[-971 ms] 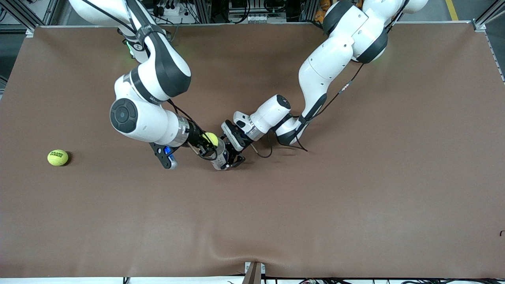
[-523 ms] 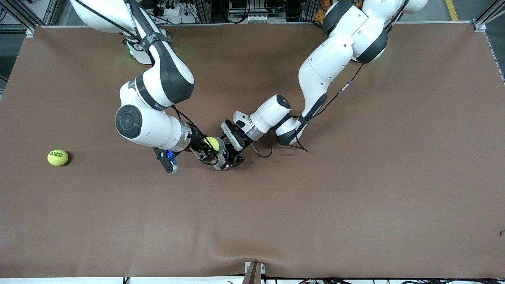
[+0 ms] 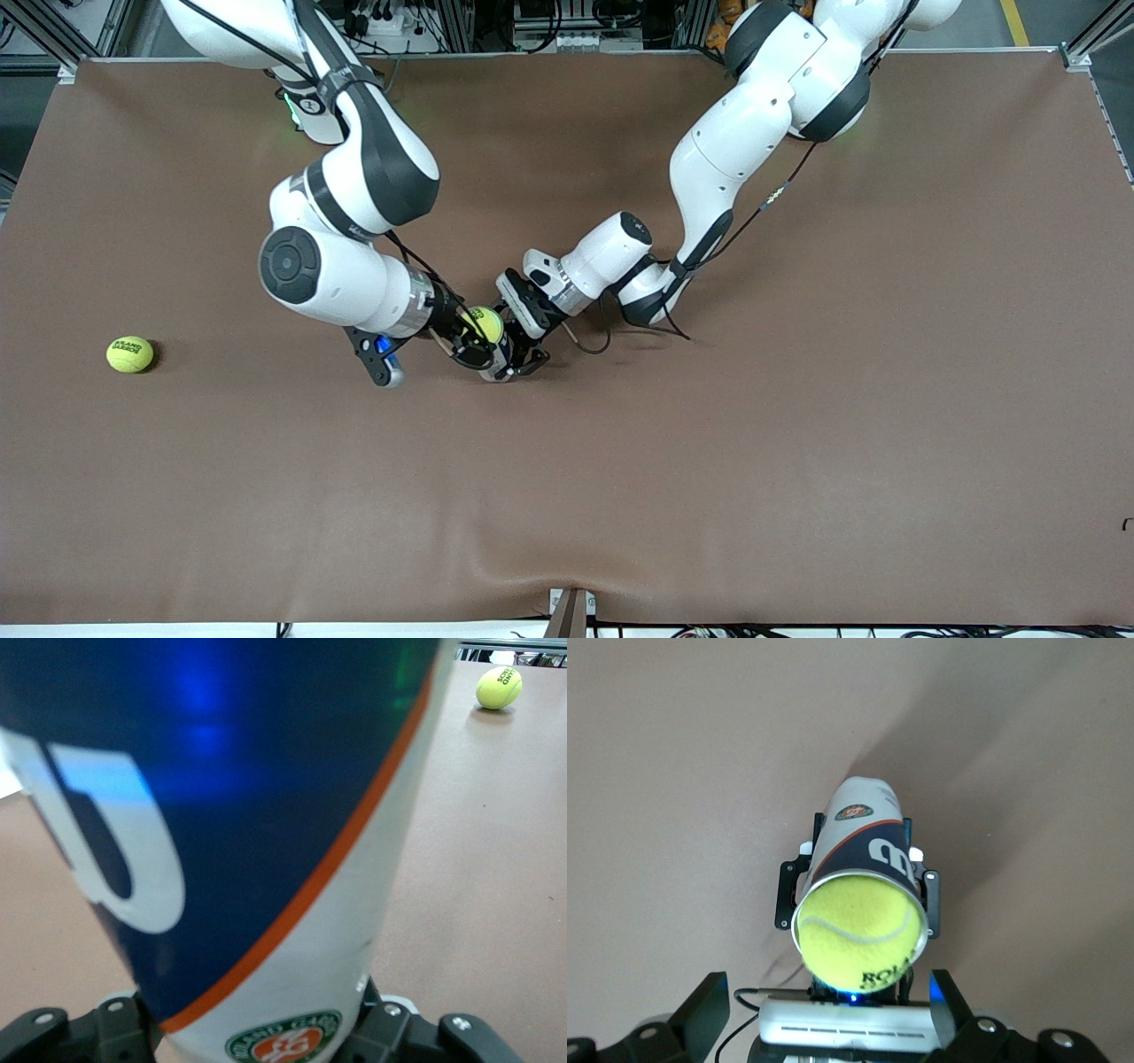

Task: Insert tennis ball vertically with right arm
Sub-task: 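Carry the ball over the can opening and release it inside, then move the right gripper back and grasp the second tennis ball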

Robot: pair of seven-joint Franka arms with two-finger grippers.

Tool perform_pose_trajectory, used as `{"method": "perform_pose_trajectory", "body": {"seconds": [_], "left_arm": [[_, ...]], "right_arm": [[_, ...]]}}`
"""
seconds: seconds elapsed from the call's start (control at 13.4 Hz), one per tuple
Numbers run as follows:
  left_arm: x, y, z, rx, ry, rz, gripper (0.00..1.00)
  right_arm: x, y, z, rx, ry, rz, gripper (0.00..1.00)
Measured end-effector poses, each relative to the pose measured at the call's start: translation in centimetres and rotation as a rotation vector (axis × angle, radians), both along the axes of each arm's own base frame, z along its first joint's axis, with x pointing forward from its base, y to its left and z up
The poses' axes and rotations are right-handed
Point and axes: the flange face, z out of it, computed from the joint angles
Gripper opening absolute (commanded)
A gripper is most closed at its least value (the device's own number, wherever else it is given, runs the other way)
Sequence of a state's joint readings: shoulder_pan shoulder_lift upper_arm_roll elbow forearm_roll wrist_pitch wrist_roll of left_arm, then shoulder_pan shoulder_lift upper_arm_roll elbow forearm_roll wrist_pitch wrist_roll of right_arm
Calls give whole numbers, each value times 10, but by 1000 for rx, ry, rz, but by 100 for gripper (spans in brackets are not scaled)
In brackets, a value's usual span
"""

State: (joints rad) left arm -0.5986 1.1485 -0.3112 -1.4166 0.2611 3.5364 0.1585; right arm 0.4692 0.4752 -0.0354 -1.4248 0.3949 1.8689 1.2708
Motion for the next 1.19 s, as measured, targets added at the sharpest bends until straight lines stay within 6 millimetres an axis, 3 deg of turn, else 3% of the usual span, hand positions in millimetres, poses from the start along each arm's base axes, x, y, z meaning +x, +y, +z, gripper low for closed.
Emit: {"method": "perform_pose_trajectory", "body": {"seconds": [0.15,0.37,0.6,0.82,1.05,1.19], "left_arm": [[0,0,0,0,0,0,80],[0,0,0,0,-1,0,80],[0,0,0,0,-1,0,80],[0,0,0,0,-1,0,80],[0,0,0,0,-1,0,80],[0,0,0,0,-1,0,80]], "right_arm": [[16,-47,32,-3,29,15,100],[41,-166,52,24,14,121,100],[49,-284,40,-34,-4,282,100],[46,-375,19,-66,-7,458,100],[41,-449,-9,-90,5,559,100],[42,-481,-32,-124,6,595,100]]}}
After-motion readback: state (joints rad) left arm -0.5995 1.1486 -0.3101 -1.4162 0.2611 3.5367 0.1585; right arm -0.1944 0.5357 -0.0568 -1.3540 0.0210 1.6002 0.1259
